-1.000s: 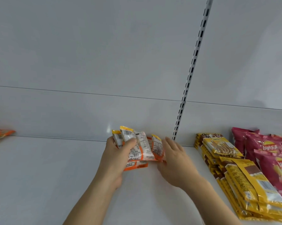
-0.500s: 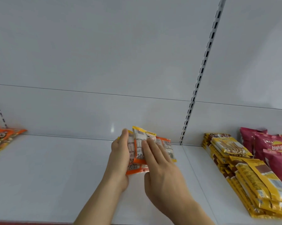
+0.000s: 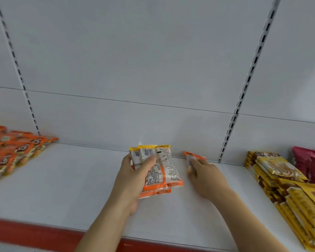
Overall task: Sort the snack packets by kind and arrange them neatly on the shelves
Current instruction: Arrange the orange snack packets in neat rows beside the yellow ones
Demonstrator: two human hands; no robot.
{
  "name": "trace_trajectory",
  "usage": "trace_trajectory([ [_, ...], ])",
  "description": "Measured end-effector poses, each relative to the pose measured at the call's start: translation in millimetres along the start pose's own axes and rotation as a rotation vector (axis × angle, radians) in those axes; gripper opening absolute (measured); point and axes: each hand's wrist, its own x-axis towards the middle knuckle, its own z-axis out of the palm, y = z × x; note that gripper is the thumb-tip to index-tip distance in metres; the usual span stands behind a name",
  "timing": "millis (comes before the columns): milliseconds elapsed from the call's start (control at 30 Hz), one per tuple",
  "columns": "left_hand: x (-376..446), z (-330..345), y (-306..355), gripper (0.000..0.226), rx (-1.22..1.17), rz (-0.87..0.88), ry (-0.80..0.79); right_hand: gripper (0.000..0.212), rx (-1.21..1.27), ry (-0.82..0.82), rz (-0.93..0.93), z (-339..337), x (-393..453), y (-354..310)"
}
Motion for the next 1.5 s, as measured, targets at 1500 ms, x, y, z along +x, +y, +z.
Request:
trace_trajectory([
  [1500, 25.3, -304.0, 118.7, 0.088, 0.011, 0.0, -0.053, 0.029, 1.369, 0.084, -0.501, -10.3, -63.5, -364.8],
])
